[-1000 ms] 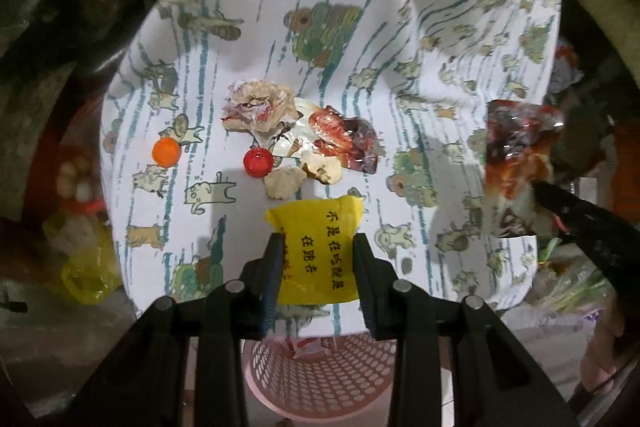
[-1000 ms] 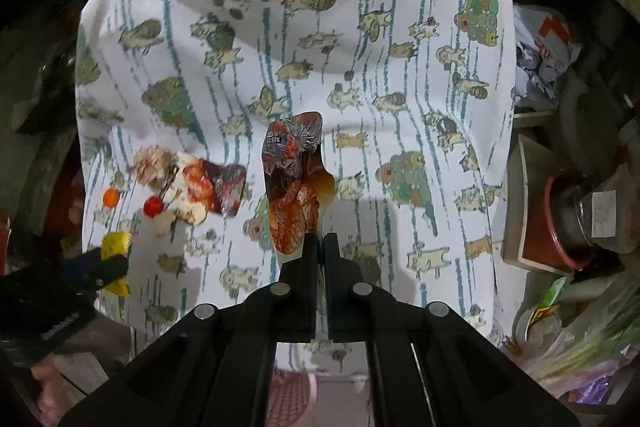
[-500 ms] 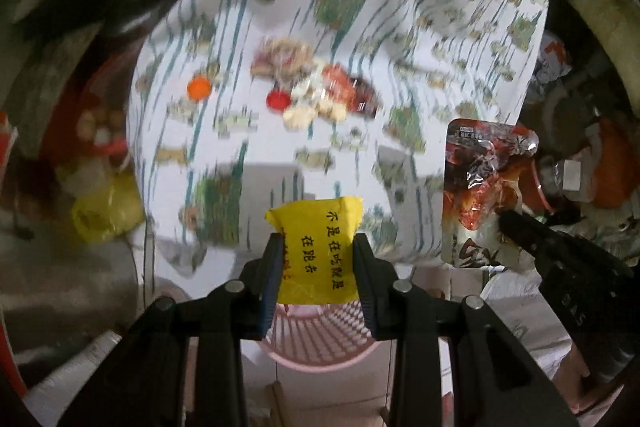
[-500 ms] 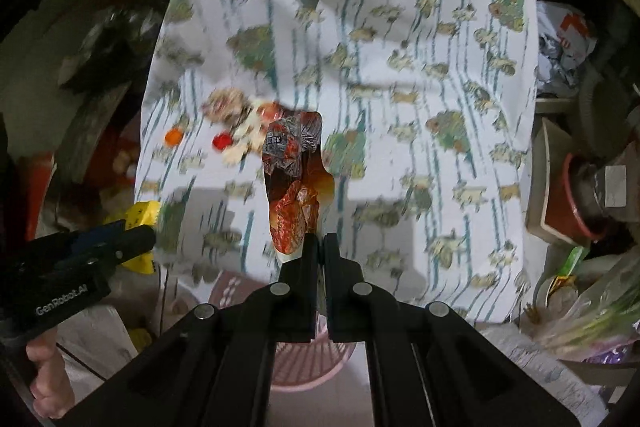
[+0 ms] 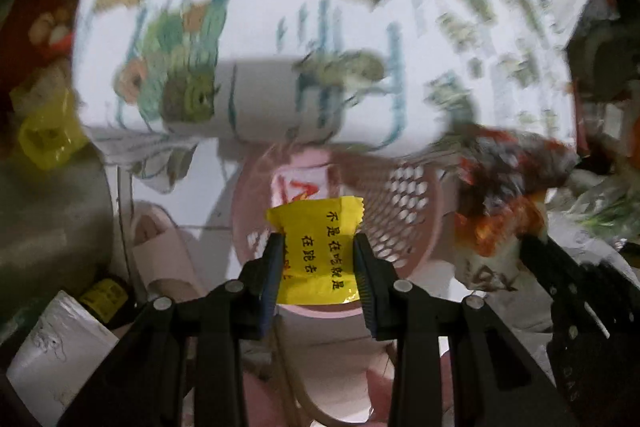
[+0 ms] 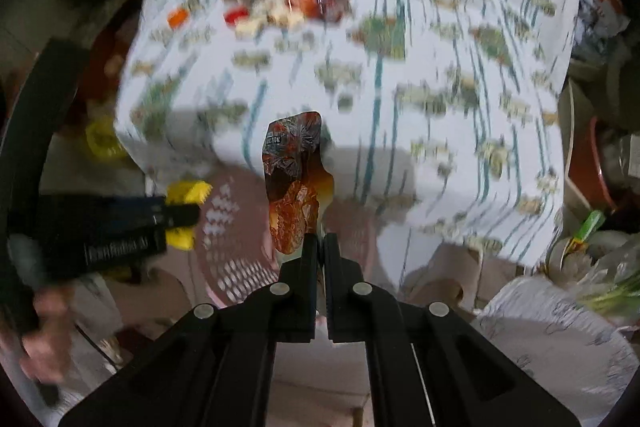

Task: Collect trash
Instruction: 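Lower both held wrappers over the pink basket and open both grippers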

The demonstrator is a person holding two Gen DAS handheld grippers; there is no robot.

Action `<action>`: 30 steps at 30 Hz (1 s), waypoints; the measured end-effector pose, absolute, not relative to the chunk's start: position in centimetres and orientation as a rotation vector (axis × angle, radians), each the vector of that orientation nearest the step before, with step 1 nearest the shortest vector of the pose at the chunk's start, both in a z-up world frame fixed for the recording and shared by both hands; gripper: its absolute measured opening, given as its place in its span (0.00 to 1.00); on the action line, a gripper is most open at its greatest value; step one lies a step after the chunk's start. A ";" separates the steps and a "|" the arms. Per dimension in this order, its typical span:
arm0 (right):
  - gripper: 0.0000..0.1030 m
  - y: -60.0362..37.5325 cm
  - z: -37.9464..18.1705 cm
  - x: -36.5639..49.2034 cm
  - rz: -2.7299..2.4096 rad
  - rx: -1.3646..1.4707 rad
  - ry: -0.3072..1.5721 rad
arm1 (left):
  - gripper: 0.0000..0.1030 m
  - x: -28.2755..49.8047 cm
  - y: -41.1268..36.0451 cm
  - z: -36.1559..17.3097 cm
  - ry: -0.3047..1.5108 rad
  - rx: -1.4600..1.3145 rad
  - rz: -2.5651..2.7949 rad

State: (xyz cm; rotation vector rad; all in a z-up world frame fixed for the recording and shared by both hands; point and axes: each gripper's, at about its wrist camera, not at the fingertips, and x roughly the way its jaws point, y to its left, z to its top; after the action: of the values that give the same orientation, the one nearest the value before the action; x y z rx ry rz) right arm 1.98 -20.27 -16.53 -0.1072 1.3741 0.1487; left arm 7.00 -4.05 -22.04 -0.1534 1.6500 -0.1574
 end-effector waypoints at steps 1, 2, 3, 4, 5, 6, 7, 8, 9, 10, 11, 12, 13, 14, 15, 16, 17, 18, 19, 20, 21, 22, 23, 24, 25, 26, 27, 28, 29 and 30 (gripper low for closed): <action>0.04 -20.2 -17.5 1.8 0.154 -0.115 1.400 | 0.31 7.0 -3.8 -22.7 1.668 -0.173 -0.147; 0.04 -20.1 -18.4 1.6 0.161 -0.122 1.426 | 0.31 7.0 -3.7 -23.5 1.690 -0.198 -0.152; 0.04 -19.8 -19.8 1.3 0.178 -0.136 1.464 | 0.31 7.0 -3.8 -24.3 1.716 -0.235 -0.172; 0.03 -19.6 -20.6 1.2 0.187 -0.145 1.481 | 0.32 6.9 -4.0 -24.9 1.729 -0.261 -0.182; 0.04 -19.2 -21.8 1.1 0.192 -0.160 1.501 | 0.32 6.9 -4.2 -25.4 1.731 -0.273 -0.183; 0.03 -19.0 -22.4 1.1 0.191 -0.168 1.512 | 0.32 6.9 -4.2 -25.8 1.725 -0.286 -0.182; 0.03 -18.8 -23.7 1.2 0.187 -0.167 1.546 | 0.33 7.1 -4.0 -26.4 1.723 -0.314 -0.179; 0.03 -18.7 -24.5 1.4 0.190 -0.154 1.571 | 0.33 7.2 -3.8 -26.9 1.732 -0.336 -0.178; 0.03 -18.7 -25.6 1.7 0.193 -0.125 1.609 | 0.33 7.3 -3.6 -27.4 1.741 -0.356 -0.177; 0.03 -18.9 -26.4 2.0 0.181 -0.109 1.627 | 0.33 7.4 -3.4 -27.9 1.745 -0.358 -0.165; 0.03 -19.1 -26.9 2.3 0.167 -0.101 1.633 | 0.33 7.4 -3.2 -28.4 1.752 -0.340 -0.152; 0.03 -19.4 -27.6 2.8 0.147 -0.087 1.637 | 0.33 7.5 -3.2 -28.7 1.761 -0.322 -0.142; 0.03 -19.5 -28.2 3.2 0.139 -0.074 1.637 | 0.34 7.3 -3.3 -29.0 1.771 -0.304 -0.136; 0.03 -19.7 -28.5 3.5 0.130 -0.068 1.633 | 0.36 7.2 -3.3 -29.2 1.776 -0.296 -0.135; 0.03 -20.1 -29.2 3.9 0.113 -0.061 1.623 | 0.38 7.2 -3.4 -29.4 1.782 -0.286 -0.130; 0.03 -20.4 -29.6 4.2 0.109 -0.051 1.619 | 0.44 7.3 -3.5 -29.5 1.788 -0.276 -0.122; 0.03 -20.6 -30.0 4.3 0.109 -0.043 1.619 | 0.48 7.4 -3.5 -29.5 1.788 -0.268 -0.119; 0.03 -20.9 -30.4 4.3 0.110 -0.038 1.619 | 0.50 7.3 -3.5 -29.4 1.786 -0.256 -0.118; 0.03 -21.1 -30.7 4.2 0.112 -0.038 1.618 | 0.53 7.4 -3.5 -29.1 1.779 -0.235 -0.118; 0.03 -21.2 -31.0 4.4 0.114 -0.040 1.618 | 0.58 7.4 -3.6 -28.8 1.770 -0.222 -0.118; 0.04 -21.4 -31.3 4.3 0.114 -0.044 1.623 | 0.60 7.5 -3.6 -28.6 1.762 -0.215 -0.119; 0.06 -21.6 -31.5 4.2 0.113 -0.039 1.631 | 0.63 7.6 -3.6 -28.1 1.745 -0.202 -0.118; 0.14 -21.9 -31.8 4.1 0.107 -0.024 1.645 | 0.64 7.7 -3.6 -27.9 1.737 -0.196 -0.117; 0.27 -22.0 -31.9 4.1 0.106 -0.012 1.651 | 0.65 7.8 -3.6 -27.5 1.727 -0.190 -0.116; 0.32 -22.2 -31.8 4.1 0.105 0.006 1.651 | 0.66 7.9 -3.5 -27.2 1.717 -0.189 -0.112; 0.38 -22.4 -31.6 4.3 0.100 0.005 1.643 | 0.67 7.9 -3.4 -26.9 1.710 -0.192 -0.109; 0.38 -22.2 -31.5 4.3 0.096 -0.004 1.639 | 0.67 7.8 -3.2 -26.6 1.701 -0.201 -0.105; 0.38 -22.1 -31.3 4.3 0.096 -0.013 1.630 | 0.67 7.9 -3.0 -26.1 1.691 -0.210 -0.100; 0.38 -22.0 -31.0 4.3 0.099 -0.011 1.625 | 0.67 8.0 -3.0 -25.8 1.686 -0.211 -0.097; 0.38 -21.8 -30.6 4.4 0.102 -0.001 1.621 | 0.67 8.1 -2.9 -25.3 1.673 -0.207 -0.094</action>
State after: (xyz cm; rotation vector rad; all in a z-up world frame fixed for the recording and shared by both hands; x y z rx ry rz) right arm 4.37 -21.83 -30.56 -0.0007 1.6208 0.1019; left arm 8.10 -2.92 -25.34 -0.2073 1.6726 -0.0944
